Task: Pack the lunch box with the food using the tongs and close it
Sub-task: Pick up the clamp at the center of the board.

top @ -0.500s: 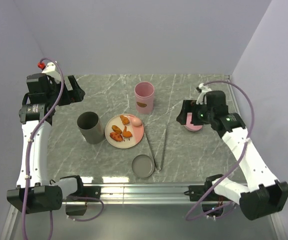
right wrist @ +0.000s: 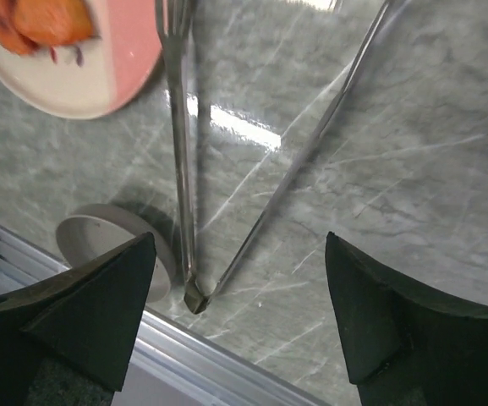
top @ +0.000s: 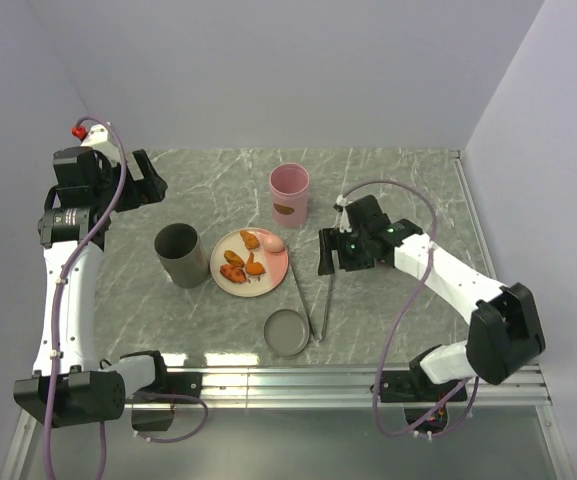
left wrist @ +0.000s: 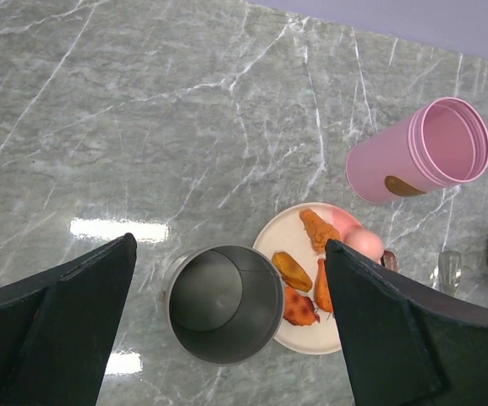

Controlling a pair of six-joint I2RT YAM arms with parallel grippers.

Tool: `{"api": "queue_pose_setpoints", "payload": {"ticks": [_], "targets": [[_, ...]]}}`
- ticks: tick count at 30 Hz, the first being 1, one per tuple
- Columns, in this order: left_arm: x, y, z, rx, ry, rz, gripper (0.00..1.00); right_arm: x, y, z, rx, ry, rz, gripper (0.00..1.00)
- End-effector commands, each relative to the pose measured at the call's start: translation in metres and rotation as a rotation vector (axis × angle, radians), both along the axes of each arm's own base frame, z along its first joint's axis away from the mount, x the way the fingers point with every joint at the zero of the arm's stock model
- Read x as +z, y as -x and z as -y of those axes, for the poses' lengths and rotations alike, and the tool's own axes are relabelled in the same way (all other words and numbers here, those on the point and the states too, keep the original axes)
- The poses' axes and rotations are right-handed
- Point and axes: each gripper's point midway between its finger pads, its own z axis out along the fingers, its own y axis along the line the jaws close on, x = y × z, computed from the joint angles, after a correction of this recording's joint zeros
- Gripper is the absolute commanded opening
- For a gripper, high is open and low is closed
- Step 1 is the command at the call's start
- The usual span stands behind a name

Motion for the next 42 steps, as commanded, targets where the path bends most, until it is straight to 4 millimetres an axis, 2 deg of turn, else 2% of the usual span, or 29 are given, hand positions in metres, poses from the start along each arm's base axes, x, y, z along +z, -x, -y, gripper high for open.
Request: {"api": "queue_pose_setpoints", "payload": {"ticks": [1,5,6,8,12,15,16,18,19,21,23,27,28,31,36,39,40,41,42], "targets": [[0.015,0.000,-0.003,0.023,-0.004,0.057,0.99,-0.016,-0.009,-0.003,-0.026,0.038,-0.009,0.83],[0.009,-0.003,-0.003,0.023,0.002,0.046,0.99,-0.038,-0.018,-0.007,-0.013,0.109,-0.091,0.68],[0.005,-0.004,-0.005,0.032,0.001,0.033,0.99,-0.048,-0.016,-0.008,-0.006,0.130,-0.137,0.67],[0.001,-0.004,-0.006,0.038,-0.004,0.021,0.99,-0.049,-0.022,-0.013,-0.008,0.130,-0.144,0.65],[-0.010,-0.005,-0.011,0.057,-0.019,-0.004,1.00,-0.063,-0.023,-0.014,-0.015,0.155,-0.175,0.64],[-0.013,-0.005,-0.011,0.057,-0.021,-0.006,0.99,-0.068,-0.031,-0.007,-0.044,0.210,-0.158,0.52],[-0.013,-0.006,-0.011,0.054,-0.023,-0.003,0.99,-0.068,-0.035,-0.003,-0.058,0.224,-0.151,0.43],[-0.015,-0.005,-0.011,0.054,-0.023,-0.004,0.99,-0.069,-0.042,0.004,-0.076,0.262,-0.143,0.35],[-0.017,-0.006,-0.011,0.051,-0.021,-0.007,0.99,-0.069,-0.045,0.006,-0.068,0.269,-0.143,0.24],[-0.019,-0.006,-0.010,0.048,-0.021,-0.010,1.00,-0.069,-0.053,0.010,-0.061,0.274,-0.159,0.16],[-0.022,-0.007,-0.011,0.052,-0.024,-0.022,0.99,-0.070,-0.060,0.021,-0.055,0.297,-0.176,0.14],[-0.023,-0.007,-0.014,0.058,-0.035,-0.030,0.99,-0.063,-0.087,0.033,-0.049,0.312,-0.140,0.12],[-0.024,-0.007,-0.014,0.055,-0.036,-0.033,1.00,-0.061,-0.092,0.036,-0.028,0.323,-0.121,0.07],[-0.024,-0.005,-0.013,0.049,-0.042,-0.026,0.99,-0.054,-0.105,0.044,0.012,0.346,-0.086,0.02],[-0.027,-0.005,-0.011,0.035,-0.036,-0.028,0.99,-0.050,-0.112,0.044,0.119,0.360,-0.079,0.05],[-0.027,-0.003,-0.008,0.012,-0.039,-0.031,0.99,-0.043,-0.110,0.043,0.138,0.347,-0.066,0.23],[-0.027,-0.002,-0.005,-0.003,-0.034,-0.031,0.99,-0.039,-0.109,0.042,0.142,0.339,-0.056,0.35],[-0.025,0.000,-0.004,-0.011,-0.036,-0.025,0.99,-0.024,-0.111,0.042,0.131,0.309,-0.011,0.42],[-0.024,0.000,-0.003,-0.021,-0.041,-0.021,0.99,-0.022,-0.107,0.044,0.129,0.299,-0.002,0.60]]}}
